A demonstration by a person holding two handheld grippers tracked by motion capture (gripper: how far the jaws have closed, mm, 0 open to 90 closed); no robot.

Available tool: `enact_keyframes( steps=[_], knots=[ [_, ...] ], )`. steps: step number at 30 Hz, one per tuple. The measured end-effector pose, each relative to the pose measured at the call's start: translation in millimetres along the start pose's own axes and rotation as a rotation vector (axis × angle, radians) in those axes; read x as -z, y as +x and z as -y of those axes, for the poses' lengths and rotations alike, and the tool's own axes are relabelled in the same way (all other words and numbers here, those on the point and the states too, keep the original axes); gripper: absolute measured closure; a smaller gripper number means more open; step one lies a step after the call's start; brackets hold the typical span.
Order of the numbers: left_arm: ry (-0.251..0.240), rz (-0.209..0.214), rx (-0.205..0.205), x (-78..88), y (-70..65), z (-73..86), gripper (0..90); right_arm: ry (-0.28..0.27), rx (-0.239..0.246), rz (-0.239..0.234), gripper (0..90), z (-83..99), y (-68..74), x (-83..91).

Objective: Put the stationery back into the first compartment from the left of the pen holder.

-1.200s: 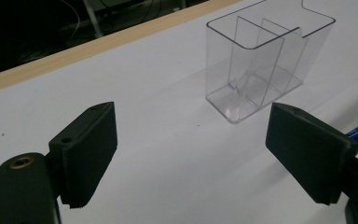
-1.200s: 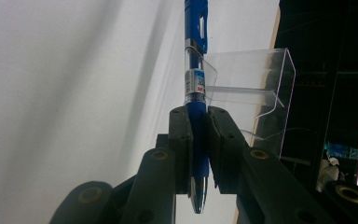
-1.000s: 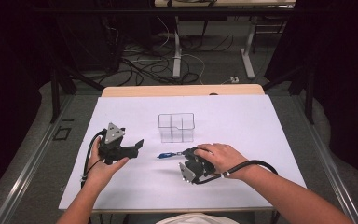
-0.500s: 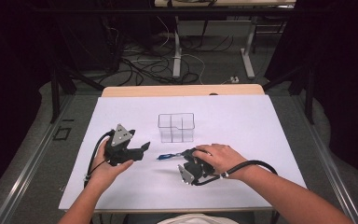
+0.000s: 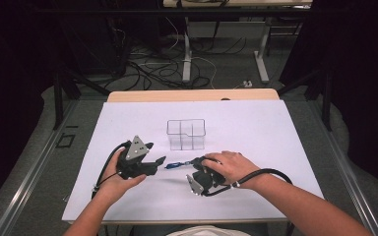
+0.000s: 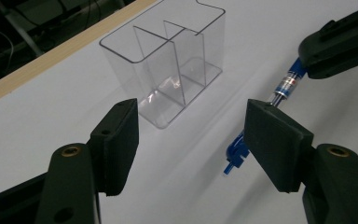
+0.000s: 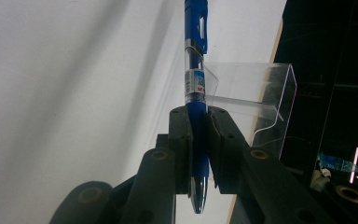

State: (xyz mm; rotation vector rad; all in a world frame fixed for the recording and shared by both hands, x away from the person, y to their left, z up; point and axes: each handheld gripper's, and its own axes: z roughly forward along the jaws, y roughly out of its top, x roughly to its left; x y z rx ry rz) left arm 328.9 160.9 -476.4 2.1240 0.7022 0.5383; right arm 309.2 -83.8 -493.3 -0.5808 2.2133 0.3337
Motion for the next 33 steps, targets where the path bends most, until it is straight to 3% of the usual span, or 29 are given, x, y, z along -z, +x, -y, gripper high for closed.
enact_keyframes(
  steps=[5, 10, 11, 12, 13, 16, 20, 22, 23, 27, 28, 33],
  knots=[
    [0.029, 0.021, -0.068, -4.4, -7.9, -2.5, 38.1, -0.003, 0.015, 0.005, 80.9, -1.9, -2.3, 1.3],
    [0.073, 0.057, -0.094, -12.2, -16.8, -1.4, 41.3, -0.003, 0.029, 0.004, 80.9, -3.3, -0.5, 0.0],
    [0.081, 0.065, -0.103, -14.0, -18.3, -1.5, 41.9, -0.030, 0.033, 0.038, 80.9, -2.8, 1.1, -2.4],
    [0.086, 0.071, -0.108, -15.5, -19.5, -1.5, 42.5, 0.002, 0.034, 0.005, 80.9, -4.0, 0.4, -0.2],
    [0.095, 0.077, -0.119, -17.6, -21.5, -1.9, 42.8, -0.013, 0.048, 0.030, 80.9, -4.1, 0.7, -1.3],
    [0.124, 0.091, -0.162, -21.2, -25.2, -3.7, 44.6, -0.003, 0.062, 0.012, 80.8, -5.4, 1.8, -1.7],
    [0.159, 0.099, -0.226, -27.6, -30.9, -6.1, 47.9, 0.005, 0.065, 0.011, 80.9, -6.2, 3.8, -1.9],
    [0.168, 0.099, -0.240, -30.9, -32.9, -7.3, 48.6, 0.001, 0.064, 0.029, 80.9, -6.7, 5.6, -2.2],
    [0.168, 0.102, -0.247, -32.2, -33.3, -7.9, 49.1, -0.001, 0.085, 0.017, 80.9, -7.7, 3.9, -2.3],
    [0.189, 0.118, -0.274, -37.9, -36.7, -10.4, 50.7, -0.005, 0.091, 0.023, 80.9, -8.9, 4.2, -2.2],
    [0.206, 0.122, -0.295, -39.4, -36.8, -10.9, 51.4, -0.022, 0.111, 0.028, 80.9, -9.4, 2.7, -3.0],
    [0.256, 0.123, -0.333, -47.8, -40.8, -8.5, 56.2, -0.013, 0.099, 0.036, 80.9, -12.0, 4.8, -1.4]
  ],
)
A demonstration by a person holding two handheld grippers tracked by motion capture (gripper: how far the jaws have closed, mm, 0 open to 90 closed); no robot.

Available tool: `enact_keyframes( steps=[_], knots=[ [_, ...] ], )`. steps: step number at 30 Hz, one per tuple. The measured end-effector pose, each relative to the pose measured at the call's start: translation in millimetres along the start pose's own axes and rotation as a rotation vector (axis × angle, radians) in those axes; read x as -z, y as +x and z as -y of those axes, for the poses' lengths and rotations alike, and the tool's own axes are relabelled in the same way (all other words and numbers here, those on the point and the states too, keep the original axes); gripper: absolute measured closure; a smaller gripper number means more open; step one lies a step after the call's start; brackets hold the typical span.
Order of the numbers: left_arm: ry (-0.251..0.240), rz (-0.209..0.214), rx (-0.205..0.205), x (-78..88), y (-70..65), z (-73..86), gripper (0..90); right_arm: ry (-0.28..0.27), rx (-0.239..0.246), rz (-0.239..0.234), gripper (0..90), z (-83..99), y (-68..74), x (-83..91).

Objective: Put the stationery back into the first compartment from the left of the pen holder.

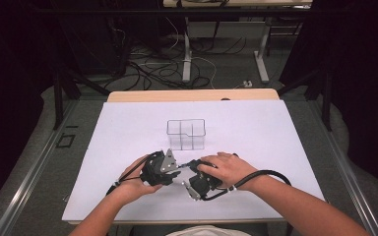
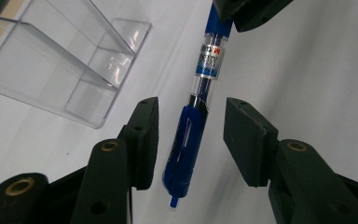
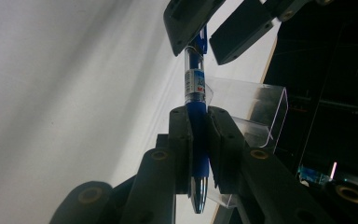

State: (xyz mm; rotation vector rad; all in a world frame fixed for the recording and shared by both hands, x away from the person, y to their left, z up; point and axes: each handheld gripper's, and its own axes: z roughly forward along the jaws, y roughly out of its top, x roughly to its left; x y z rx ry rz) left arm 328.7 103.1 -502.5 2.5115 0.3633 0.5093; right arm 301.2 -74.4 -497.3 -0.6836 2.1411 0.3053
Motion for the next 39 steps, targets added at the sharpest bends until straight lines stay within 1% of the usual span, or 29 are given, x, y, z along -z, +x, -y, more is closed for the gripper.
enact_keyframes(
  steps=[2, 3, 4, 5, 6, 7, 8, 9, 10, 11, 12, 13, 14, 15, 16, 17, 18, 20, 21, 24, 27, 28, 29, 30, 39],
  knots=[
    [0.004, 0.000, -0.008, -1.6, -1.2, -0.6, 57.8, -0.002, 0.004, -0.001, 80.9, -1.0, 0.6, -0.1],
    [0.006, -0.001, -0.014, -2.0, -1.7, -1.2, 58.5, -0.018, 0.025, 0.000, 80.9, -1.4, -0.5, -1.3],
    [0.012, 0.003, -0.014, -1.9, -2.6, -1.7, 59.1, -0.014, 0.035, -0.004, 80.9, -1.6, -0.9, -1.2],
    [0.010, 0.001, -0.021, -2.3, -3.2, -2.2, 59.9, -0.003, 0.020, -0.002, 80.9, -1.7, 0.5, -0.8],
    [0.003, 0.004, -0.027, -2.9, -3.6, -2.5, 60.8, -0.003, 0.015, -0.003, 80.9, -2.0, 0.7, -0.8],
    [0.005, 0.007, -0.026, -3.1, -4.3, -2.8, 62.8, -0.014, 0.029, -0.002, 80.9, -2.1, -0.4, -1.6],
    [0.012, 0.008, -0.030, -3.2, -4.7, -3.0, 65.0, -0.010, 0.027, -0.003, 80.9, -2.1, -0.3, -1.6],
    [0.009, -0.007, -0.035, -3.8, -5.6, -2.9, 66.9, -0.006, 0.016, -0.006, 80.9, -1.9, 0.4, -1.3],
    [0.019, -0.003, -0.037, -3.4, -5.5, -3.3, 68.4, -0.018, 0.031, -0.005, 80.9, -1.9, -0.7, -1.8],
    [0.015, -0.010, -0.038, -3.7, -6.2, -3.2, 70.2, -0.018, 0.032, -0.004, 80.9, -1.9, -0.5, -1.8],
    [0.028, -0.005, -0.048, -2.7, -5.6, -3.7, 72.2, -0.017, 0.030, -0.006, 80.9, -2.2, -0.1, -1.5],
    [0.031, -0.003, -0.059, -2.4, -5.5, -4.0, 73.9, -0.014, 0.030, -0.008, 80.9, -2.5, 0.5, -1.1],
    [0.025, -0.007, -0.058, -2.8, -6.9, -3.6, 74.5, -0.011, 0.023, -0.004, 80.9, -2.7, 1.8, -0.9],
    [0.028, -0.012, -0.070, -3.0, -7.3, -3.9, 75.0, -0.019, 0.036, -0.006, 80.9, -3.2, 0.9, -1.3],
    [0.030, -0.016, -0.081, -3.2, -7.9, -4.1, 75.4, -0.017, 0.039, -0.011, 80.8, -3.5, 0.7, -1.2],
    [0.039, -0.011, -0.086, -3.0, -8.5, -4.7, 75.8, -0.014, 0.038, -0.009, 80.9, -3.6, 0.8, -1.1],
    [0.035, -0.015, -0.086, -3.5, -9.2, -4.5, 76.1, -0.014, 0.040, -0.010, 80.9, -3.7, 1.0, -1.4],
    [0.043, -0.009, -0.094, -3.5, -9.5, -4.6, 76.5, -0.013, 0.038, -0.010, 80.9, -3.7, 1.7, -1.8],
    [0.046, -0.008, -0.098, -3.5, -9.6, -4.7, 76.7, -0.021, 0.048, -0.003, 80.9, -3.8, 1.4, -2.4],
    [0.044, -0.004, -0.108, -4.0, -9.3, -4.6, 77.1, -0.016, 0.050, -0.010, 80.8, -4.1, 1.6, -2.3],
    [0.043, 0.001, -0.108, -4.1, -9.7, -4.8, 77.4, -0.025, 0.051, -0.006, 80.8, -3.7, 1.7, -2.7],
    [0.045, -0.004, -0.115, -4.1, -9.9, -5.1, 77.5, -0.019, 0.050, -0.012, 80.8, -3.9, 1.6, -2.3],
    [0.046, 0.000, -0.120, -4.2, -9.6, -5.4, 77.5, -0.019, 0.049, -0.013, 80.8, -4.0, 1.7, -2.2],
    [0.040, 0.002, -0.117, -4.3, -10.0, -5.3, 77.6, -0.020, 0.049, -0.013, 80.8, -4.0, 1.7, -2.2],
    [0.038, 0.003, -0.112, -3.3, -8.2, -4.6, 77.8, -0.017, 0.043, -0.011, 80.6, -3.7, 0.8, -2.5]
  ],
)
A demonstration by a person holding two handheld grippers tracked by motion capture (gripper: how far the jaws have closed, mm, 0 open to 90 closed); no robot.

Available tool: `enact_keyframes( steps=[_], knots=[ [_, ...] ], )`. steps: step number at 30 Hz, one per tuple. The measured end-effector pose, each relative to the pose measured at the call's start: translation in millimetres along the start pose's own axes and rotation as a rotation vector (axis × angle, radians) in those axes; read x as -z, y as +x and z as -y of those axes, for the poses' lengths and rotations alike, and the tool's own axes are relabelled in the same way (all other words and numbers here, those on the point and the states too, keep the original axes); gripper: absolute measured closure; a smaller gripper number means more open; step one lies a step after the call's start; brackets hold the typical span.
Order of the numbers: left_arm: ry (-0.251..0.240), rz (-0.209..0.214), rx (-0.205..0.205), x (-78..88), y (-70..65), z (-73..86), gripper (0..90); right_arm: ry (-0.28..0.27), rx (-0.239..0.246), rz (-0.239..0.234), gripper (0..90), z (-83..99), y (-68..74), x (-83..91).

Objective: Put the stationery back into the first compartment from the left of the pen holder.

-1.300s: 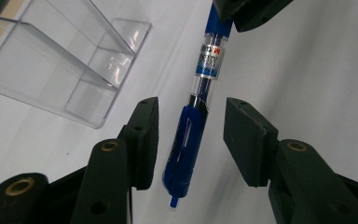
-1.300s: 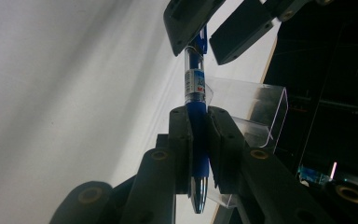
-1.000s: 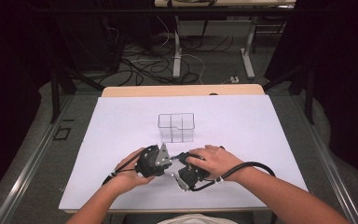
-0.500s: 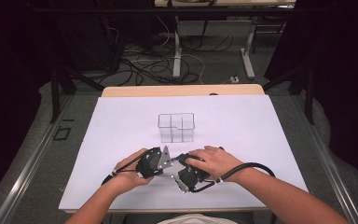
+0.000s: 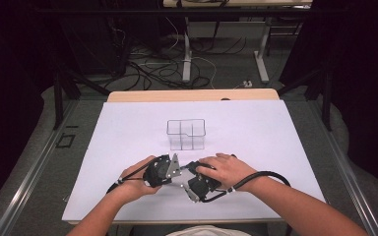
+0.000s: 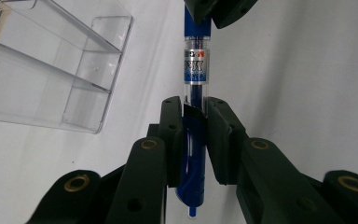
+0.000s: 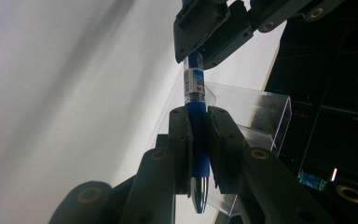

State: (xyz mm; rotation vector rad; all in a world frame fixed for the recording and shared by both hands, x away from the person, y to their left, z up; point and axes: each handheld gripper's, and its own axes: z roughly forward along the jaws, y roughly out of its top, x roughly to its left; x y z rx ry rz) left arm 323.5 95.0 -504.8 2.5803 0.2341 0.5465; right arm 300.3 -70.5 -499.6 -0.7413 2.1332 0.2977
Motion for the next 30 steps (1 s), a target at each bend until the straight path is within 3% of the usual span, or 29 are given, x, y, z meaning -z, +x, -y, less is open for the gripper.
enact_keyframes(
  steps=[6, 12, 13, 14, 19, 26, 30],
  knots=[
    [0.001, 0.002, 0.015, 0.9, 1.8, -0.2, 77.9, -0.004, -0.015, 0.003, 79.7, 1.3, -1.3, -0.4],
    [-0.013, -0.003, 0.046, 2.7, 7.7, 2.5, 77.9, -0.003, -0.017, 0.029, 68.3, 2.0, -2.4, 0.0],
    [0.003, -0.005, 0.043, 3.9, 9.1, 2.5, 78.0, 0.008, -0.035, 0.032, 66.6, 1.8, -0.8, 0.7],
    [-0.004, -0.012, 0.056, 3.4, 9.1, 3.1, 78.0, -0.003, -0.013, 0.037, 64.5, 1.4, -2.2, 0.0],
    [-0.011, -0.030, 0.106, 5.0, 16.4, 8.7, 78.0, -0.001, -0.057, 0.058, 55.5, 2.6, -0.6, 1.5],
    [-0.030, -0.042, 0.182, 10.0, 26.0, 14.7, 78.0, -0.027, -0.112, 0.054, 50.5, 8.1, 0.3, 0.7],
    [-0.045, -0.040, 0.218, 12.7, 30.2, 17.2, 78.0, -0.019, -0.189, 0.048, 50.7, 12.4, 1.1, 1.5]
  ],
)
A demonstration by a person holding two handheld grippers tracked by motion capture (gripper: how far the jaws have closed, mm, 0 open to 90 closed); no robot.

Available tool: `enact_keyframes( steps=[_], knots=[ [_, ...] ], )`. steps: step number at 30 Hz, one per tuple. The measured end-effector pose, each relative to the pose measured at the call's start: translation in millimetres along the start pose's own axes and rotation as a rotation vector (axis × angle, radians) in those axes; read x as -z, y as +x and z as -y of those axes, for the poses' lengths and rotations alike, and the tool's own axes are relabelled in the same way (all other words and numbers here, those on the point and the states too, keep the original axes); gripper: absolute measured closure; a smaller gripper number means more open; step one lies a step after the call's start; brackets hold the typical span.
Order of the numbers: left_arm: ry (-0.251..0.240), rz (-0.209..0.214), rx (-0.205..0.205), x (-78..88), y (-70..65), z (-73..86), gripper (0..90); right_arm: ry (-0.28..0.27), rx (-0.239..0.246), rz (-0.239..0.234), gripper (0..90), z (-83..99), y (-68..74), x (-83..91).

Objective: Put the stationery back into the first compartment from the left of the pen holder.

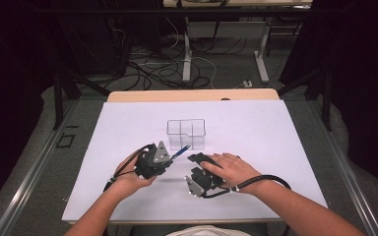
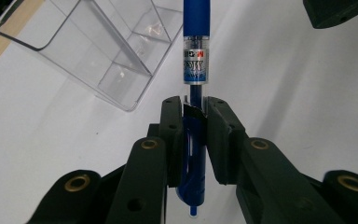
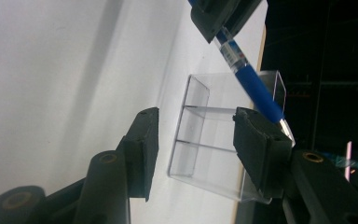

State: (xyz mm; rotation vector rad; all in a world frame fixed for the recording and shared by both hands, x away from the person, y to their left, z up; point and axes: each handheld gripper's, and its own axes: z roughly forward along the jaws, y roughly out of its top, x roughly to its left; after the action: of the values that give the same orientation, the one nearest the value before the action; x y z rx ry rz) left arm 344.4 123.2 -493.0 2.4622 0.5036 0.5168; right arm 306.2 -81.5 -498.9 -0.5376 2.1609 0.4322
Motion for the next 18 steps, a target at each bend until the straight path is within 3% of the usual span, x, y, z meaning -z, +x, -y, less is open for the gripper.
enact_keyframes(
  steps=[2, 6, 9, 11, 16, 18],
  knots=[
    [-0.005, -0.006, 0.030, 1.5, 1.3, 0.7, 78.0, -0.017, -0.066, 0.011, 50.2, 2.5, 0.9, 0.5],
    [-0.050, -0.013, 0.091, 3.2, 4.2, 2.7, 78.0, -0.028, -0.184, 0.025, 40.3, 9.8, -0.8, 2.3],
    [-0.059, 0.009, 0.132, 6.0, 8.1, 4.3, 78.0, -0.027, -0.283, 0.027, 34.8, 18.0, -4.5, 3.4],
    [-0.097, -0.008, 0.172, 5.2, 8.4, 5.6, 78.0, -0.017, -0.349, 0.026, 32.5, 22.5, -6.7, 4.5],
    [-0.123, 0.004, 0.225, 8.6, 13.4, 7.7, 78.0, -0.011, -0.464, 0.003, 28.3, 32.9, -10.0, 6.5],
    [-0.130, 0.008, 0.234, 10.0, 14.8, 8.1, 77.9, -0.011, -0.545, 0.000, 26.1, 36.2, -9.7, 7.1]
  ],
)
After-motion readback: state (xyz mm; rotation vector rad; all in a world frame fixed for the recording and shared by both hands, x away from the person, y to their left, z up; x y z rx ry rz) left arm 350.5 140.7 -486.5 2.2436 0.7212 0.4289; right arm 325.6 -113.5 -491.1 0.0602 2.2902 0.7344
